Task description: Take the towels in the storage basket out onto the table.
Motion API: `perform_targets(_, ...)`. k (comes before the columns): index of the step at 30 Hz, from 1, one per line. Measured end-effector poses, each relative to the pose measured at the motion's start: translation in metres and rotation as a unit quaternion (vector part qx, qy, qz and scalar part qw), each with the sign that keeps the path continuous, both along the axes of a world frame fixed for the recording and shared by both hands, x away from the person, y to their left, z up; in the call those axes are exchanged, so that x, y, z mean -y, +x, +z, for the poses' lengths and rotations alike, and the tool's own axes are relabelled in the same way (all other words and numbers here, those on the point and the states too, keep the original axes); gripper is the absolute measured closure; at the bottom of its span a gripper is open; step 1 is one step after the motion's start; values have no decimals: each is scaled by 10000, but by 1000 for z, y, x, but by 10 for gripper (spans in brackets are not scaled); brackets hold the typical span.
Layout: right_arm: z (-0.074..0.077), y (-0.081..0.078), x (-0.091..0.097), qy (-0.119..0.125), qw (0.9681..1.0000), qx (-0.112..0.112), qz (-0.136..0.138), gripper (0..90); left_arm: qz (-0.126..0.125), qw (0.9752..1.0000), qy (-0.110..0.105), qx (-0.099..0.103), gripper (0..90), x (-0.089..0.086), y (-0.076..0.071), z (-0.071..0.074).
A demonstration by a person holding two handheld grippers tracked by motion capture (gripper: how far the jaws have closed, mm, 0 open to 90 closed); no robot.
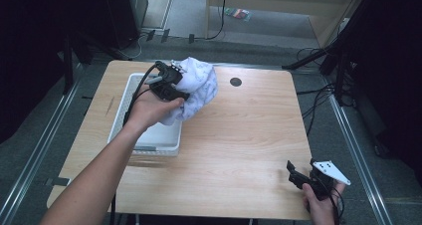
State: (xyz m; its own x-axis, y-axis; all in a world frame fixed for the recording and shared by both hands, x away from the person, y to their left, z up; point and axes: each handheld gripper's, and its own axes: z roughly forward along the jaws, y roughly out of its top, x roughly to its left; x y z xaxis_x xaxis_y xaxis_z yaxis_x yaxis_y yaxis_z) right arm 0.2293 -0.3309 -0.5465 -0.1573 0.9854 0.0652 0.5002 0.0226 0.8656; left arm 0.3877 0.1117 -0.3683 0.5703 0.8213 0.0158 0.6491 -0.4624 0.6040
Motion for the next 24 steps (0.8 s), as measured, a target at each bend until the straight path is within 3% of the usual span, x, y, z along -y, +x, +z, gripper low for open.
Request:
perform_targets(13,0,0,0,14,10000,-7,-16,137,-281,9996,3,-45,673,34,-3,-7)
perform_targets(24,0,0,1,16,10000,-17,-5,137,-464,9988,-64,-134,670,60,-4,-21)
